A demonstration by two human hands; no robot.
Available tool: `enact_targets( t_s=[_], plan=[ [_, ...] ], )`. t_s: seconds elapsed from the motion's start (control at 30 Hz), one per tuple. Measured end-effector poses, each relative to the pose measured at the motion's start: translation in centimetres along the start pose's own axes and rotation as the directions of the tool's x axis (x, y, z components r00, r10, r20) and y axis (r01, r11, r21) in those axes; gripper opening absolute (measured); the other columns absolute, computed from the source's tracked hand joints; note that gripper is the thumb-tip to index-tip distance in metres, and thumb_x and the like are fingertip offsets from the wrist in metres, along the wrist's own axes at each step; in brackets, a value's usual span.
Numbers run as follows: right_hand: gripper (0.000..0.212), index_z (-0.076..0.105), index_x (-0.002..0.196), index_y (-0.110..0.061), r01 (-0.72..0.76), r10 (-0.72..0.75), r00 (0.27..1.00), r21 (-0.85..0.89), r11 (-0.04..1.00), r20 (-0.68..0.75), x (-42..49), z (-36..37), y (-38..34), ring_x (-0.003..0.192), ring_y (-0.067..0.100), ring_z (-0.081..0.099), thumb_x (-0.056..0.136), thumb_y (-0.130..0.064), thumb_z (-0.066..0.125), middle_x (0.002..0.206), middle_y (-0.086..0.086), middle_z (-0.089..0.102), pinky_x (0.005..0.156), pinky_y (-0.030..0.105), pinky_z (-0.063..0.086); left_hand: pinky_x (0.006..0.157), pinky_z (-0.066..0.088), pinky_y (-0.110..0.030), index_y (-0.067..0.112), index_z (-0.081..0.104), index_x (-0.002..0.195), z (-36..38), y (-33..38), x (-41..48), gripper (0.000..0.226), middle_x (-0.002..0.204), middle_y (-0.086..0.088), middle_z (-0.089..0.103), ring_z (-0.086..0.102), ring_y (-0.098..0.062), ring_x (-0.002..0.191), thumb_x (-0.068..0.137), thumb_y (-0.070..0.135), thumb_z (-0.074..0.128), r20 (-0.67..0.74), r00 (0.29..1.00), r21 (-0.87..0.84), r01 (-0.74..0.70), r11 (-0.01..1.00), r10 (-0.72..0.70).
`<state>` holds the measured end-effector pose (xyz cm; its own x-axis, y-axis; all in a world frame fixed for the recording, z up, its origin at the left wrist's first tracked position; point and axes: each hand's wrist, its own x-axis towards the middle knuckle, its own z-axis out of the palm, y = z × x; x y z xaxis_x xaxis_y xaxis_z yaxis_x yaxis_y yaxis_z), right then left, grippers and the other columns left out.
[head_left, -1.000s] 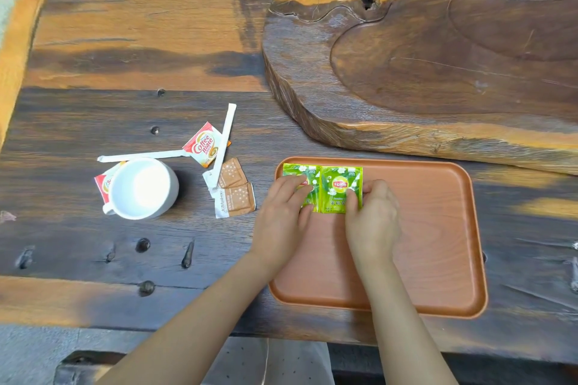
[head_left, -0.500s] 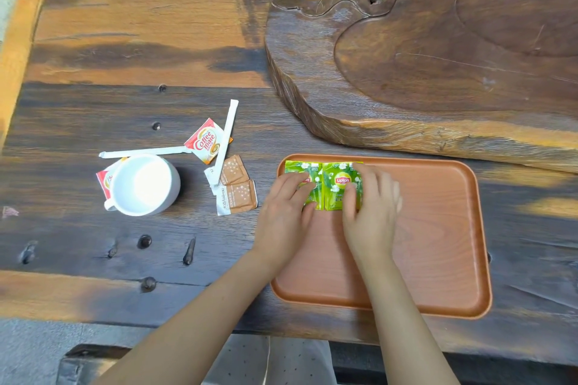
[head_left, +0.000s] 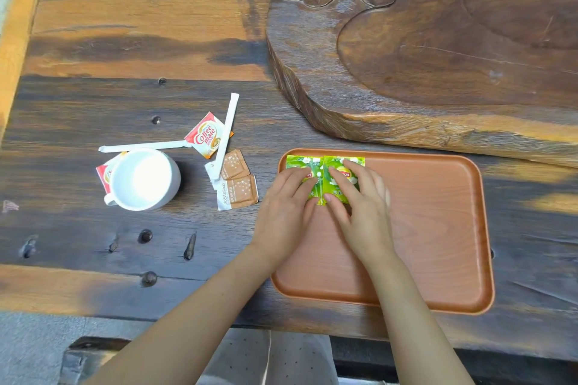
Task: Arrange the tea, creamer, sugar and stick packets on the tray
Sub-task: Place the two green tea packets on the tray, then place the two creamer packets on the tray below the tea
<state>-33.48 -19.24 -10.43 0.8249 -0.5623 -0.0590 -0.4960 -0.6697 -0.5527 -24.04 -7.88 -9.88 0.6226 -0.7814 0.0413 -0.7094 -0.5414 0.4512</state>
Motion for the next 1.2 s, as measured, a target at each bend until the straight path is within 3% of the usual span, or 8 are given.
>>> enact_targets(
  t_s=[0.3, 0.57, 0.67, 0.77, 0.9, 1.03, 1.13, 1.2],
  plan=[
    [0.043, 0.056, 0.124, -0.025, 0.015, -0.015, 1.000, 0.007, 1.000, -0.006, 0.1, -0.3, 0.2, 0.122, 0.019, 0.037, 0.083, -0.039, 0.058, 0.134, 0.002, 0.049, 0.103, 0.031, 0.024, 0.099, 0.041, -0.033, 0.007, 0.066, 0.106, -0.2, 0.0, 0.0, 0.031, 0.116, -0.009, 0.064, 0.046, -0.020, 0.114, 0.083, 0.023, 0.053, 0.043, 0.999, 0.023, -0.001, 1.000, 0.000],
    [0.040, 0.059, 0.120, -0.022, -0.001, 0.011, 0.998, 0.163, 0.987, -0.062, 0.5, -1.7, -1.2, 0.115, 0.017, 0.039, 0.085, -0.038, 0.049, 0.125, 0.003, 0.053, 0.101, 0.031, 0.030, 0.093, 0.046, -0.037, 0.012, 0.068, 0.099, -1.9, 0.2, 0.5, 0.026, 0.114, -0.007, 0.065, 0.049, -0.021, 0.111, 0.083, 0.023, 0.051, 0.031, 0.999, 0.009, -0.018, 1.000, 0.018],
    [0.035, 0.063, 0.113, -0.016, 0.001, 0.015, 0.997, 0.215, 0.977, -0.072, 1.7, -2.1, -2.9, 0.106, 0.022, 0.047, 0.087, -0.032, 0.046, 0.113, 0.005, 0.059, 0.096, 0.028, 0.033, 0.095, 0.038, -0.031, 0.011, 0.068, 0.101, -4.8, -1.6, 1.5, 0.030, 0.114, -0.010, 0.066, 0.057, -0.029, 0.107, 0.083, 0.024, 0.049, 0.001, 0.998, -0.045, 0.060, 0.997, -0.060],
    [0.027, 0.065, 0.106, -0.013, 0.034, -0.043, 0.998, 0.188, 0.982, 0.046, 4.2, -1.6, -5.9, 0.098, 0.026, 0.053, 0.087, -0.022, 0.049, 0.103, 0.006, 0.065, 0.088, 0.027, 0.034, 0.098, 0.033, -0.030, 0.010, 0.065, 0.113, -8.9, -5.4, 3.5, 0.037, 0.118, -0.013, 0.065, 0.056, -0.033, 0.112, 0.083, 0.024, 0.047, 0.030, 0.985, 0.029, 0.169, 0.985, -0.170],
    [0.026, 0.062, 0.112, -0.012, 0.140, -0.161, 0.970, 0.124, 0.982, 0.183, 8.7, 0.5, -10.9, 0.106, 0.029, 0.051, 0.087, -0.017, 0.054, 0.108, 0.009, 0.064, 0.094, 0.035, 0.038, 0.100, 0.040, -0.032, 0.017, 0.057, 0.126, -14.4, -11.3, 5.8, 0.040, 0.130, -0.007, 0.061, 0.055, -0.024, 0.120, 0.087, 0.020, 0.057, 0.141, 0.899, 0.075, 0.409, 0.910, -0.415],
    [0.036, 0.054, 0.122, -0.015, 0.252, -0.242, 0.926, 0.002, 0.968, 0.289, 12.7, 3.6, -15.2, 0.119, 0.028, 0.041, 0.088, -0.025, 0.056, 0.123, 0.009, 0.055, 0.098, 0.039, 0.034, 0.094, 0.043, -0.032, 0.014, 0.059, 0.123, -18.4, -17.6, 4.7, 0.040, 0.120, -0.010, 0.066, 0.060, -0.026, 0.110, 0.083, 0.018, 0.060, 0.120, 0.772, 0.135, 0.610, 0.781, -0.624],
    [0.044, 0.050, 0.125, -0.012, 0.244, -0.204, 0.924, -0.086, 0.966, 0.324, 14.0, 5.7, -17.1, 0.125, 0.028, 0.035, 0.086, -0.033, 0.058, 0.128, 0.009, 0.049, 0.100, 0.038, 0.031, 0.093, 0.044, -0.036, 0.008, 0.056, 0.122, -19.1, -21.6, 1.9, 0.044, 0.121, -0.015, 0.064, 0.056, -0.032, 0.114, 0.081, 0.020, 0.063, 0.185, 0.651, 0.288, 0.680, 0.674, -0.736],
    [0.049, 0.049, 0.125, -0.011, 0.183, -0.136, 0.944, -0.136, 0.974, 0.301, 14.0, 7.0, -17.8, 0.128, 0.028, 0.031, 0.085, -0.037, 0.060, 0.130, 0.009, 0.046, 0.102, 0.038, 0.030, 0.094, 0.045, -0.037, 0.007, 0.053, 0.125, -18.5, -23.0, 0.1, 0.049, 0.122, -0.018, 0.062, 0.054, -0.035, 0.115, 0.079, 0.021, 0.065, 0.256, 0.625, 0.340, 0.656, 0.674, -0.738]
  ],
)
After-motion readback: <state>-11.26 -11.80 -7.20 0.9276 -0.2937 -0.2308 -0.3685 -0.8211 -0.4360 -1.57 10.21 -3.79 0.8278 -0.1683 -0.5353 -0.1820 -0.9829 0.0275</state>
